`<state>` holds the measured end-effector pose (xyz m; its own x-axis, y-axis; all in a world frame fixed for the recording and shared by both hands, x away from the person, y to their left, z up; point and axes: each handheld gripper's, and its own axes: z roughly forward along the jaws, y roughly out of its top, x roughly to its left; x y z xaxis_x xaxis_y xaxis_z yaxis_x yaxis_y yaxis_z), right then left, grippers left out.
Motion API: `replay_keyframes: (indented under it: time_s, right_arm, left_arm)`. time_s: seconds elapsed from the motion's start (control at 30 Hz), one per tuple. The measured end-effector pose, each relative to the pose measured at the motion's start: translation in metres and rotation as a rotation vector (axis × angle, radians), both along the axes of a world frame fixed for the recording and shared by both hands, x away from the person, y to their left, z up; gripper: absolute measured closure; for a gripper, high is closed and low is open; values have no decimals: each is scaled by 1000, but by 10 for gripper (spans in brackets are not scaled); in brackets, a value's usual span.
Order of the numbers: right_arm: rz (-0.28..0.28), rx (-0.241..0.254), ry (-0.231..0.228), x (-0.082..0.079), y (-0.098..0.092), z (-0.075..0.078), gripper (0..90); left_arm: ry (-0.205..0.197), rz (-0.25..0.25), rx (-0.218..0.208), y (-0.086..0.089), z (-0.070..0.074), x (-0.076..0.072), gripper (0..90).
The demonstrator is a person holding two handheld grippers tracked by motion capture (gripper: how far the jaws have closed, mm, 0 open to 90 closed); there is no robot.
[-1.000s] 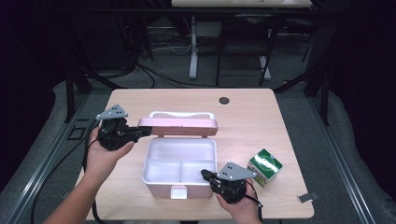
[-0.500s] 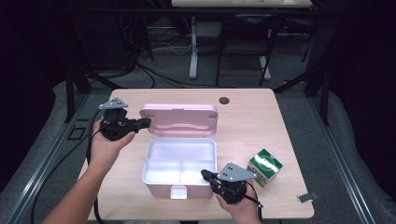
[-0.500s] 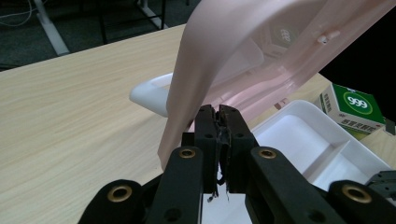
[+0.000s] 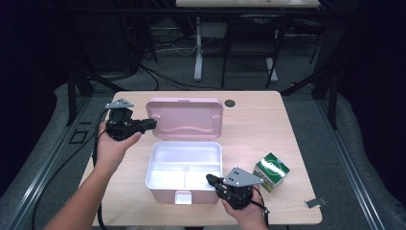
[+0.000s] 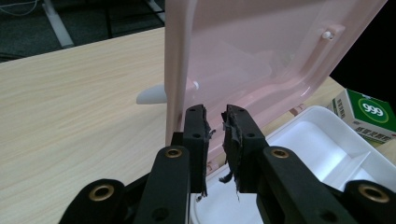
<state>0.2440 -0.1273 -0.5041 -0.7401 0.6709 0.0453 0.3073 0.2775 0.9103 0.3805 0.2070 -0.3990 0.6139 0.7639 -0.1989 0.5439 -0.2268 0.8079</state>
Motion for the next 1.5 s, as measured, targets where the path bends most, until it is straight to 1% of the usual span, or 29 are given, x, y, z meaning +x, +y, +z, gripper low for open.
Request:
replay_keyframes:
  time_s: [0.2,0.23,0.27,0.33,0.37,0.47,0.53,0.6,0.73,0.9,0.97,1.0,1.03,1.07,1.13,1.2,1.27,1.3,1.33,1.37,1.4,1.43,1.47,1.5]
  right_arm:
    - [-1,2,-3,0,0,0,889]
    - [-1,2,0,0,0,0,889]
    - [-1,2,0,0,0,0,889]
    - [0,-2,3,0,-1,0,890]
    - [2,2,10,1,-1,0,890]
    - [3,3,11,1,-1,0,890]
    - [2,1,10,1,-1,0,890]
    - [3,2,6,1,-1,0,891]
    - [6,3,4,0,-1,0,891]
    - [5,2,0,1,0,0,890]
    - [7,2,0,1,0,0,890]
    - [7,2,0,1,0,0,890]
    - [10,-6,3,1,-1,1,890]
    - [10,-6,3,1,-1,1,890]
    - [12,-8,2,1,-1,1,890]
    - [12,-8,4,1,0,1,887]
    - [4,-5,11,2,0,1,824]
    - [10,20,33,2,-1,3,794]
    - [10,20,33,2,-1,3,794]
    - [13,27,39,2,-1,4,772]
    - [20,36,39,2,-2,5,761]
    - [14,30,22,0,-4,10,752]
    - [14,30,22,0,-4,10,752]
    - [9,37,9,-1,-6,14,740]
  left_arm:
    - [6,-1,10,-1,-2,2,732]
    - [6,0,11,-1,-3,1,706]
    - [7,-1,11,-1,-3,1,706]
    - [9,-5,15,-1,-3,1,682]
    - [9,-7,17,0,-4,1,654]
    - [22,-26,13,0,-5,0,637]
    - [28,-36,26,0,-6,-1,616]
    - [21,-39,40,-1,-6,-1,607]
    - [29,-57,49,0,-6,-1,596]
    - [42,-94,92,0,-5,0,591]
    - [47,-111,117,-2,-3,-1,583]
    - [47,-125,137,-3,-2,-1,583]
    - [40,-163,193,-7,0,-3,571]
    - [40,-163,193,-7,0,-3,565]
    - [33,-198,247,-11,2,-6,561]
    - [37,-230,270,-16,3,-8,561]
    - [35,-256,292,-20,5,-9,562]
    - [31,-273,299,-22,6,-10,583]
    - [35,-293,303,-23,6,-10,583]
    - [41,-310,299,-25,7,-11,608]
    - [40,-325,306,-26,7,-12,617]
    - [44,-343,314,-28,7,-13,645]
    - [49,-358,326,-30,7,-14,645]
    - [53,-393,360,-33,7,-15,648]
